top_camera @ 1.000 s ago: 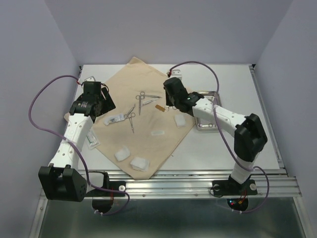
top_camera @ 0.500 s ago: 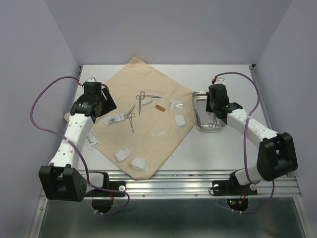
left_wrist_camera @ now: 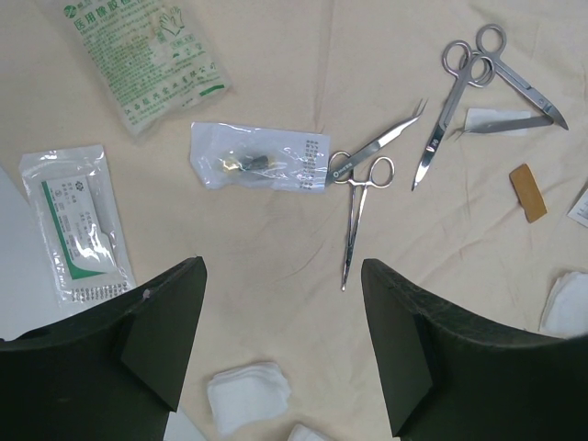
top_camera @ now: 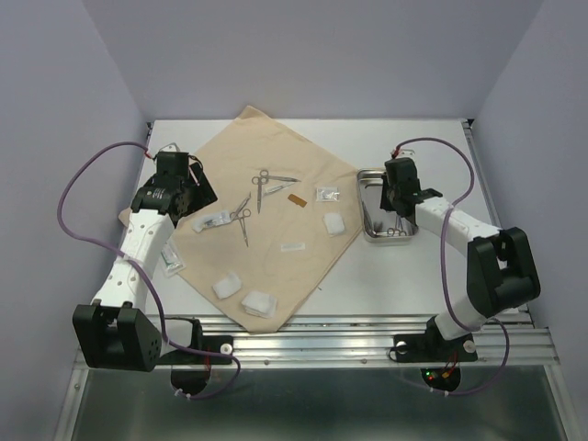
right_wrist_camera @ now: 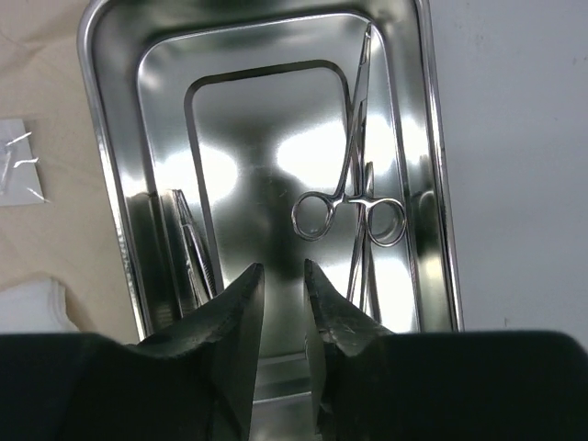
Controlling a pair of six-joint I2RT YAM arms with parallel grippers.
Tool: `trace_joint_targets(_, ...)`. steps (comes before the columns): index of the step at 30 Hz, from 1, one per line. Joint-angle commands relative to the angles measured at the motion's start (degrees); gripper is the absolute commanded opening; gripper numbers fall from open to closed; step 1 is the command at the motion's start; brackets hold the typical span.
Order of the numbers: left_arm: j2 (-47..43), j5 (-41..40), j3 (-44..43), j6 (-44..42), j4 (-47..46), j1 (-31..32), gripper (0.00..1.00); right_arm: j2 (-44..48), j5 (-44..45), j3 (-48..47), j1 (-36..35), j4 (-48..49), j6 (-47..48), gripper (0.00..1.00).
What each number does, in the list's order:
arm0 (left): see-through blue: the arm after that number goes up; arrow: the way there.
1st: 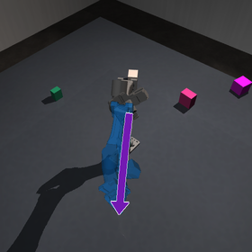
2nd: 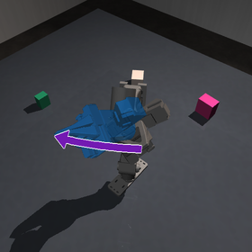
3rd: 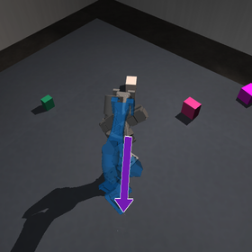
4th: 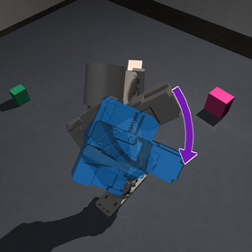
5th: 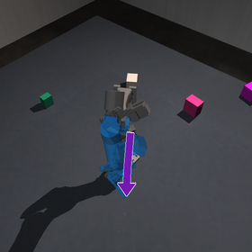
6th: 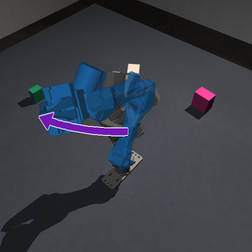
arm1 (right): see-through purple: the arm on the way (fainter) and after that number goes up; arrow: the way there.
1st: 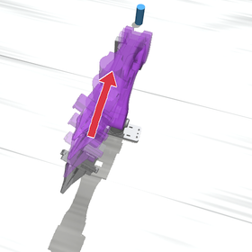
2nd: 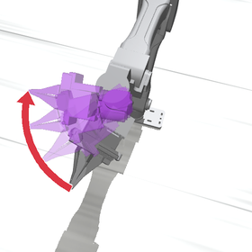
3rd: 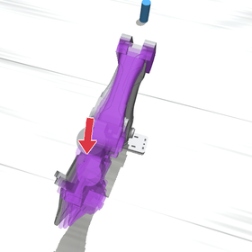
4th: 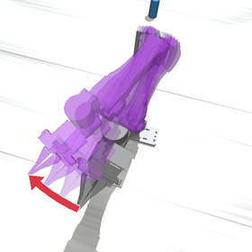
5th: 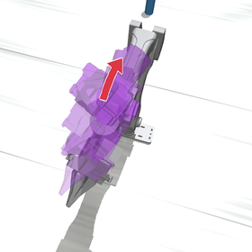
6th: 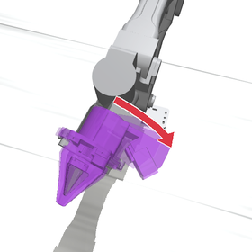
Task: Prepare the surgical pack
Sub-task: Place the medical item in the container.
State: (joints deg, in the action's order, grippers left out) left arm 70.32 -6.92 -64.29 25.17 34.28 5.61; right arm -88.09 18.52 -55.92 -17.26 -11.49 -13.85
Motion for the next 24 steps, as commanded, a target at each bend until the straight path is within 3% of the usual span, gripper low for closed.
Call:
trace_joint_targets(1,-0.9,-0.5,0.4,0.2,-0.6,-0.2,0.80,-3.5,1.9,-4.8,2.0,-1.2,-2.2,0.31)
trace_joint_targets(15,-0.8,-0.6,1.4,-0.3,-0.5,-0.2,0.80,-16.4,0.0,-15.4,7.8,-5.7,-5.3,0.37)
trace_joint_targets(16,-0.8,-0.7,1.5,-0.2,-0.6,-0.2,0.80,-16.9,-0.1,-15.8,7.8,-5.7,-5.0,0.41)
trace_joint_targets(24,-0.1,-0.7,1.5,-0.2,-0.7,-0.2,0.80,-22.5,-1.2,-19.7,9.0,-5.7,-3.9,0.42)
